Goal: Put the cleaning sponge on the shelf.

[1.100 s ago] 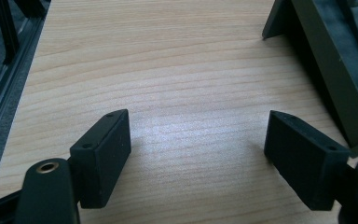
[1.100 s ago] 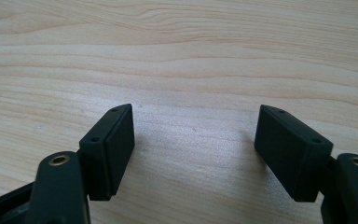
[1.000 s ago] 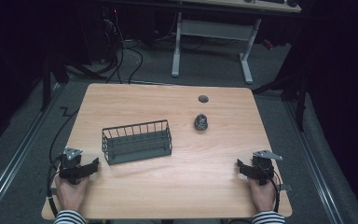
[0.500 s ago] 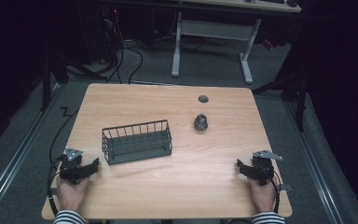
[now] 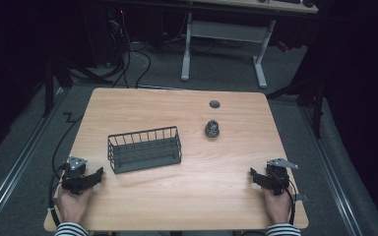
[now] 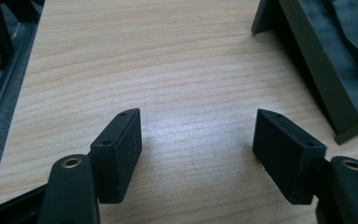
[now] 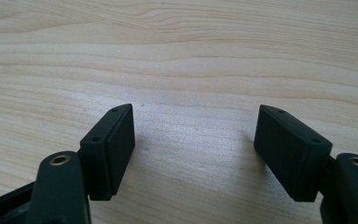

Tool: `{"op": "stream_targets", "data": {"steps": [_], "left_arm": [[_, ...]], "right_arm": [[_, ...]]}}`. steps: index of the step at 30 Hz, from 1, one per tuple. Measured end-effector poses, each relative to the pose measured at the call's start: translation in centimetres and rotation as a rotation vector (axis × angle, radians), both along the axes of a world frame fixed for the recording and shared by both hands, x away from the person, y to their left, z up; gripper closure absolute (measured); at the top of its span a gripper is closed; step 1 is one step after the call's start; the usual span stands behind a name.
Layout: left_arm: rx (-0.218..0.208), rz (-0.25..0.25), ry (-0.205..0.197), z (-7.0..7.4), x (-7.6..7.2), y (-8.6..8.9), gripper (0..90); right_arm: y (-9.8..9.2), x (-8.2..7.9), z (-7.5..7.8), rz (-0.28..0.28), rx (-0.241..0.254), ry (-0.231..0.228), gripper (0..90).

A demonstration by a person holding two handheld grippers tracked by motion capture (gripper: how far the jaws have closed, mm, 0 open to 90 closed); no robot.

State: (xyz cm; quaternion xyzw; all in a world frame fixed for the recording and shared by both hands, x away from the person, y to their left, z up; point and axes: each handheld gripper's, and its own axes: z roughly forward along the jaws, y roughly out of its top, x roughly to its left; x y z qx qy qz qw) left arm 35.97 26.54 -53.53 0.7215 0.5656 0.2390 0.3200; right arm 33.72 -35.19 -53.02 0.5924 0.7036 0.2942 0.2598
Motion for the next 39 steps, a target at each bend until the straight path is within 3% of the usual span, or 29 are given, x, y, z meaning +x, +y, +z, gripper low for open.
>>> {"op": "stream_targets", "data": {"steps": [4, 12, 18, 28, 39], "left_arm": [[-0.033, -0.016, 0.001, 0.2, -0.2, 0.4, 34.2], [-0.076, 0.017, 0.012, 0.9, -1.0, 1.6, 34.4], [-0.123, 0.013, 0.008, 2.6, -1.9, 2.1, 35.2], [-0.149, 0.002, -0.021, 4.8, -3.0, 2.2, 34.1], [-0.158, -0.05, -0.061, 7.7, -3.2, 0.8, 33.1]], "right_arm": [[0.0, 0.0, 0.0, 0.0, 0.001, -0.002, 29.2], [0.0, 0.0, 0.0, 0.001, 0.001, -0.003, 29.2], [0.0, 0.0, 0.0, 0.001, 0.001, -0.003, 29.2], [0.0, 0.0, 0.0, 0.001, 0.001, -0.003, 29.2], [0.0, 0.0, 0.0, 0.002, 0.001, -0.003, 29.2]]}}
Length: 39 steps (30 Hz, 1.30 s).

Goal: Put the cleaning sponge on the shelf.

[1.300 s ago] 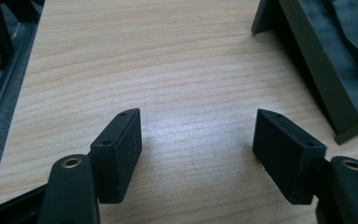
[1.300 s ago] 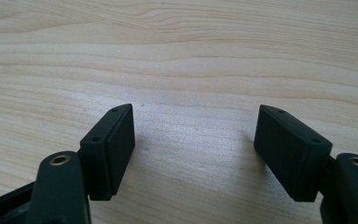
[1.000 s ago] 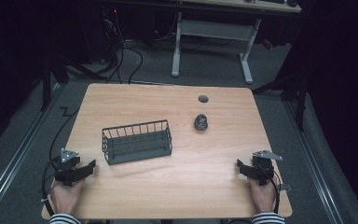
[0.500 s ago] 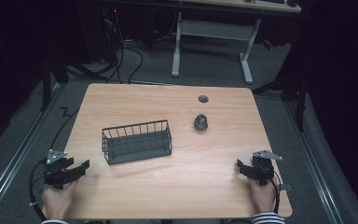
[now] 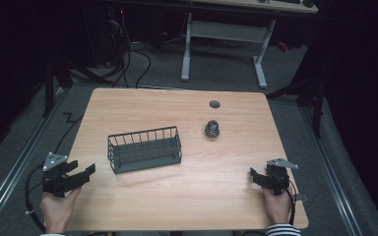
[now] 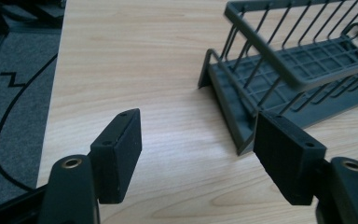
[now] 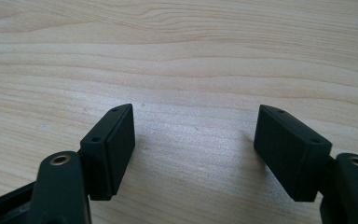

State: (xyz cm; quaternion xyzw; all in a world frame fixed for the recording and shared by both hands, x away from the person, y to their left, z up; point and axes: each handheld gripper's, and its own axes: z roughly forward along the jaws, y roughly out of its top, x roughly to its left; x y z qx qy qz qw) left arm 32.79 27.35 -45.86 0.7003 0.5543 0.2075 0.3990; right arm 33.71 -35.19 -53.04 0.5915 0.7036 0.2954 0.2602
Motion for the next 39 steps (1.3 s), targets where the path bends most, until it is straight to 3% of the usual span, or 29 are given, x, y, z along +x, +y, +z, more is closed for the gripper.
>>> {"op": "stream_targets", "data": {"steps": [5, 13, 16, 26, 39], "left_arm": [[-0.008, -0.022, 0.0, 0.9, 0.3, -0.6, 33.8], [0.03, -0.055, -0.035, 3.0, 0.7, -2.3, 34.8], [0.042, -0.067, -0.026, 3.3, 1.2, -2.9, 34.8], [0.034, -0.073, 0.007, 3.3, 3.2, -3.8, 36.1], [0.065, -0.087, 0.057, 1.9, 5.4, -5.2, 42.9]], "right_arm": [[0.0, 0.0, 0.0, 0.001, 0.0, 0.0, 29.2], [0.0, 0.0, 0.0, 0.003, 0.0, 0.0, 29.2], [0.0, 0.0, 0.0, 0.003, 0.0, 0.0, 29.2], [0.0, 0.0, 0.0, 0.003, 0.001, 0.001, 29.2], [0.0, 0.0, 0.0, 0.005, -0.001, -0.001, 29.2]]}}
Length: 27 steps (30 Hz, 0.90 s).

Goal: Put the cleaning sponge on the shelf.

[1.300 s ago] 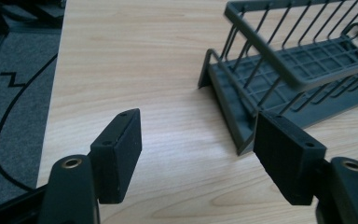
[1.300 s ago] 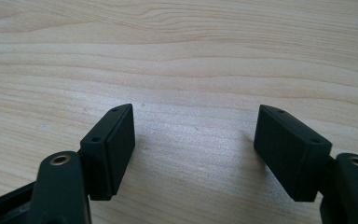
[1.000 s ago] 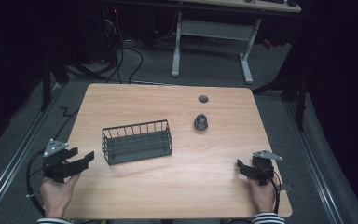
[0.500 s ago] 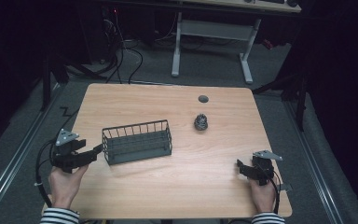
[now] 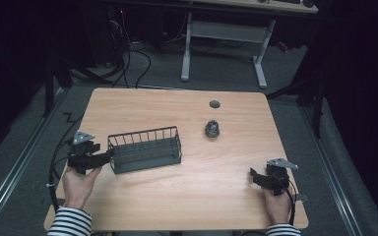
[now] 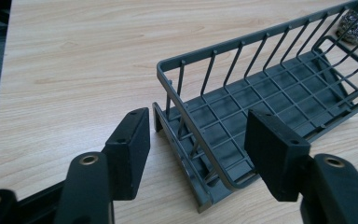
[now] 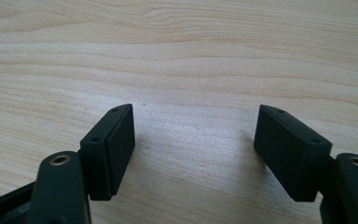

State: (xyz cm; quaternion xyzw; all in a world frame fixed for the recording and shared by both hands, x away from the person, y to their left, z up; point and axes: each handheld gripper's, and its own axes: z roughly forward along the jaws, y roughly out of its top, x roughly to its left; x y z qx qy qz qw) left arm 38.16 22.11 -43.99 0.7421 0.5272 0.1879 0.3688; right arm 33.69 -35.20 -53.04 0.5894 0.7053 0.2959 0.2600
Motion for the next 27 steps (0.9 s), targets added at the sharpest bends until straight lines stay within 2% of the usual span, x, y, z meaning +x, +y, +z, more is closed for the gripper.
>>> {"op": "stream_targets", "data": {"steps": [8, 14, 19, 27], "left_arm": [[0.011, -0.013, 0.028, -0.8, 0.7, -0.8, 46.6], [0.037, -0.005, 0.017, -1.0, 0.8, -1.3, 53.2], [0.039, 0.002, 0.006, -1.1, 0.7, -1.0, 61.0], [0.039, -0.009, 0.004, -1.3, 0.5, -1.6, 65.6]], "right_arm": [[0.0, 0.0, 0.0, -0.002, 0.002, 0.001, 29.2], [0.0, 0.0, 0.0, -0.001, 0.0, 0.002, 29.2], [0.0, 0.0, 0.0, -0.001, 0.0, 0.002, 29.2], [0.0, 0.0, 0.0, -0.001, 0.0, 0.002, 29.2]]}}
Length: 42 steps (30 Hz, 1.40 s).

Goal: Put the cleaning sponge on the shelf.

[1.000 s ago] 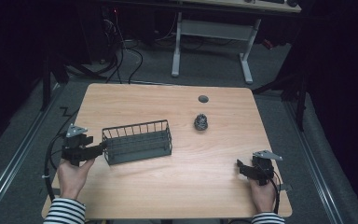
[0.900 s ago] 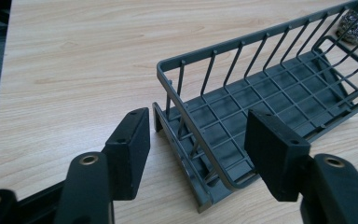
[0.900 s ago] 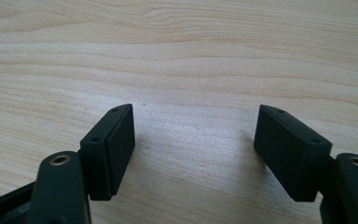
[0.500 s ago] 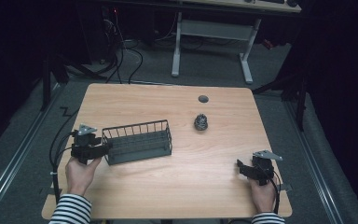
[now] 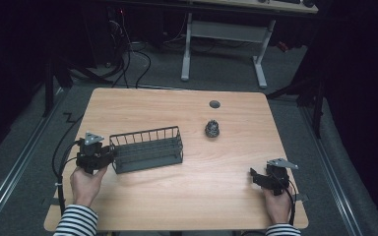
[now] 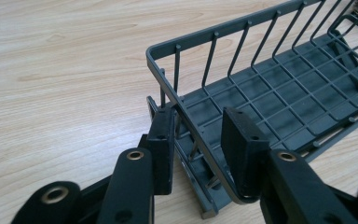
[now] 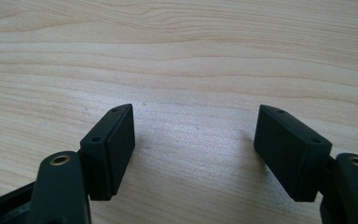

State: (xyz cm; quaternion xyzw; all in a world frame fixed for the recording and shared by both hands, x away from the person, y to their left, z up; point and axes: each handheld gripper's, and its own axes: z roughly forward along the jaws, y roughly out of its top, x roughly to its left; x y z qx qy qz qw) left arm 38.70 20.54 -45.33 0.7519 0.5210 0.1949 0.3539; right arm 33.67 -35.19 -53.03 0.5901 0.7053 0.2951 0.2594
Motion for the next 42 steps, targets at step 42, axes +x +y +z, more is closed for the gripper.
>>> {"op": "stream_targets", "data": {"steps": [42], "left_arm": [[0.002, -0.174, -0.019, 0.0, -0.9, -7.9, 64.9]], "right_arm": [[0.0, 0.0, 0.0, 0.001, 0.0, 0.0, 29.2]]}}
